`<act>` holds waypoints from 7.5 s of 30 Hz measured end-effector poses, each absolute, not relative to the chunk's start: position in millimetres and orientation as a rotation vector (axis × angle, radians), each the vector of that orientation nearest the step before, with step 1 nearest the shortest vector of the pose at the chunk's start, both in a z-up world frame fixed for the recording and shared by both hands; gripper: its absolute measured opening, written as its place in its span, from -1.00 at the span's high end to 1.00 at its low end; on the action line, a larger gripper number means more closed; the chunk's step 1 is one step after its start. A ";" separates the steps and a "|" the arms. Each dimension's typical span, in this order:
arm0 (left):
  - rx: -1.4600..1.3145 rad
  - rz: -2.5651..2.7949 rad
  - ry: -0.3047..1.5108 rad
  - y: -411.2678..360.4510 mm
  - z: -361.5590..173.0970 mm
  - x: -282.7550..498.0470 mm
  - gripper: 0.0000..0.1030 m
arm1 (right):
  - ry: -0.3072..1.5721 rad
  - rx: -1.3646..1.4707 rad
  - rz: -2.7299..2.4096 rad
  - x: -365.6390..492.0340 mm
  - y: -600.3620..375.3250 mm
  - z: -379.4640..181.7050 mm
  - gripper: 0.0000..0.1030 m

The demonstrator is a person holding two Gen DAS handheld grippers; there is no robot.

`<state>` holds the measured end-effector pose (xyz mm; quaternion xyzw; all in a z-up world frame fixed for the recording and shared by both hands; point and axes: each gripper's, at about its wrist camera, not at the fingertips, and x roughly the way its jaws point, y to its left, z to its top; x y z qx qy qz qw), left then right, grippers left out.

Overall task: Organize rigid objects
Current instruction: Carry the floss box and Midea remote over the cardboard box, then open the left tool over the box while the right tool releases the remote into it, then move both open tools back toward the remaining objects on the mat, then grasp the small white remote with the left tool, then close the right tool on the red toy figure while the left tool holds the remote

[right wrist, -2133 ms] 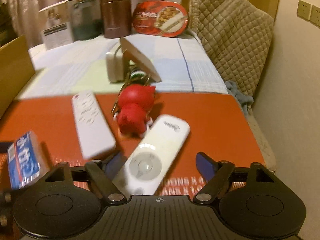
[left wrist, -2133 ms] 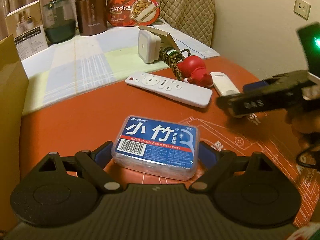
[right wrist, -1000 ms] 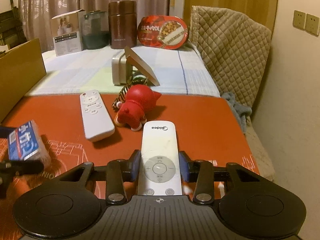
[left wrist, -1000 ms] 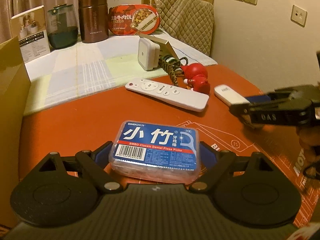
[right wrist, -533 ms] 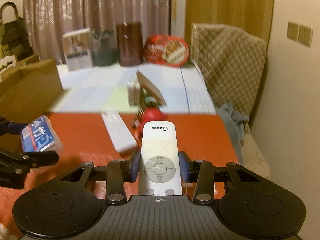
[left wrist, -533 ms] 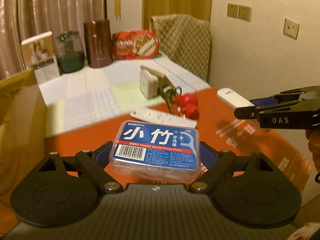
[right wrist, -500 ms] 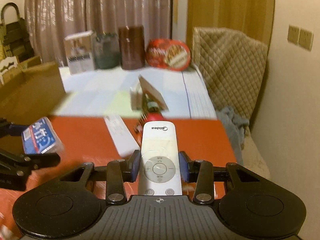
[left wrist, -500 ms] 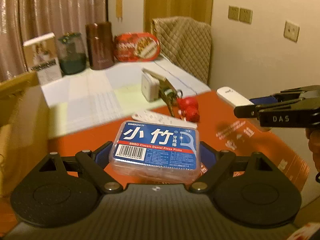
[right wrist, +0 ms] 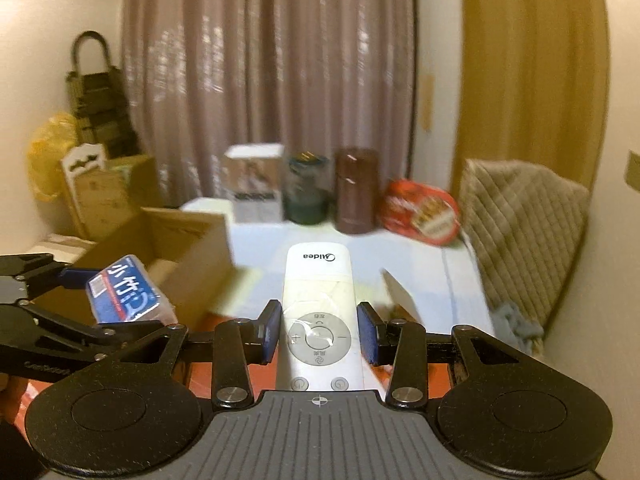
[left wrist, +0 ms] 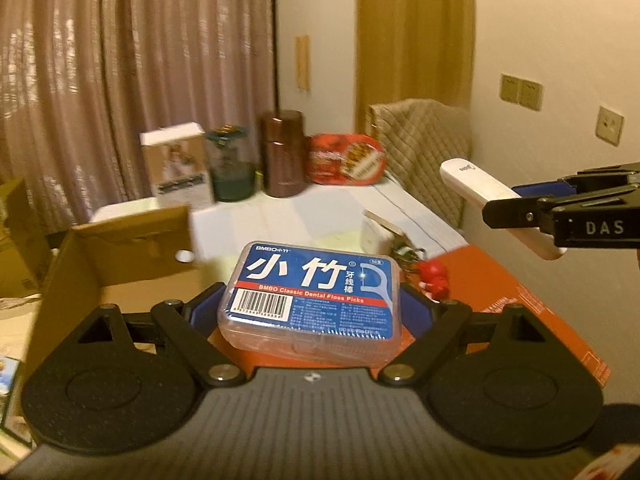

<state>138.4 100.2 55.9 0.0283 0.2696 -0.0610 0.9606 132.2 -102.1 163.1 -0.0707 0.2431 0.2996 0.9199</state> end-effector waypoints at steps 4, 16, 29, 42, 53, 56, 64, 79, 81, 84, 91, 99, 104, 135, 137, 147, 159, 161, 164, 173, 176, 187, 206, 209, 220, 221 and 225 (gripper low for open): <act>0.059 -0.062 0.534 133.4 69.9 123.7 -0.67 | 0.493 -0.145 0.679 124.2 -72.9 172.1 0.27; 0.075 0.147 0.595 252.0 69.2 109.8 -0.67 | 0.560 -0.122 0.864 126.9 44.8 140.3 0.27; 0.068 0.146 0.679 288.9 24.6 133.2 -0.68 | 0.662 -0.078 0.937 154.4 108.8 82.5 0.27; 0.044 0.130 0.706 290.7 3.1 146.0 -0.68 | 0.700 -0.083 0.923 166.2 119.8 68.1 0.27; 0.005 0.111 0.708 296.0 1.7 147.6 -0.69 | 0.715 -0.071 0.923 163.9 120.7 65.0 0.27; 0.008 0.120 0.685 296.9 4.7 144.3 -0.69 | 0.719 -0.068 0.916 163.9 120.8 64.3 0.27; 0.004 0.133 0.666 298.9 11.0 139.2 -0.69 | 0.715 -0.061 0.918 161.6 120.3 65.0 0.27; -0.002 0.135 0.670 297.1 8.8 135.8 -0.69 | 0.667 -0.045 0.940 159.1 120.4 69.0 0.26; -0.006 0.136 0.668 297.2 8.9 135.2 -0.69 | 0.657 -0.049 0.937 158.4 119.7 70.4 0.25; -0.006 0.136 0.665 296.8 9.2 134.7 -0.69 | 0.648 -0.039 0.927 159.0 116.5 71.8 0.25; -0.021 0.125 0.642 285.0 17.8 131.1 -0.69 | 0.598 -0.003 0.902 157.3 98.9 81.6 0.25; -0.050 0.066 0.592 242.5 42.6 131.9 -0.69 | 0.514 0.032 0.831 151.5 58.5 118.1 0.22; -0.056 0.019 0.559 202.2 60.8 136.0 -0.69 | 0.465 -0.006 0.786 149.2 19.3 140.2 0.12; 0.015 -0.197 0.709 18.3 -29.2 204.2 -0.68 | 0.653 -0.130 0.448 205.2 -214.0 38.2 0.00; 0.020 -0.193 0.720 15.4 -40.0 211.4 -0.68 | 0.673 -0.146 0.458 212.7 -209.9 23.8 0.00; -0.014 -0.176 0.772 15.2 -84.3 249.8 -0.68 | 0.723 -0.250 0.479 268.3 -174.1 -28.9 0.00; -0.069 -0.186 0.793 19.1 -103.5 271.8 -0.69 | 0.690 -0.259 0.575 274.1 -165.6 -43.8 -0.03; -0.081 -0.195 0.795 13.9 -105.1 276.0 -0.69 | 0.694 -0.244 0.562 276.3 -171.0 -43.7 -0.08; -0.114 -0.221 0.797 3.1 -107.1 284.8 -0.69 | 0.695 -0.251 0.547 278.6 -176.1 -42.5 -0.21; -0.073 -0.225 0.840 -40.6 -128.8 318.7 -0.46 | 0.684 -0.247 0.493 280.8 -201.9 -37.1 -0.36; -0.029 -0.208 0.847 -41.8 -134.6 317.3 -0.15 | 0.689 -0.235 0.497 282.5 -207.0 -37.3 -0.36; 0.034 -0.176 0.846 12.9 -131.6 282.7 0.35 | 0.641 -0.396 0.686 300.9 -177.7 -40.3 -0.65; -0.023 -0.192 0.855 26.4 -130.3 266.6 0.35 | 0.726 -0.573 0.842 328.9 -143.9 -50.9 -0.57; -0.013 -0.197 0.852 26.3 -129.4 260.3 0.35 | 0.804 -0.456 0.722 317.1 -147.0 -46.9 -0.57; -0.007 -0.213 0.843 28.7 -131.3 247.5 0.17 | 0.640 -0.548 0.860 261.7 -153.5 -40.2 -0.57; -0.010 -0.213 0.843 29.1 -131.5 248.1 0.15 | 0.622 -0.574 0.877 260.6 -152.4 -41.1 -0.57; -0.016 -0.218 0.833 29.8 -132.4 248.7 0.09 | 0.604 -0.582 0.927 269.3 -150.6 -47.5 -0.57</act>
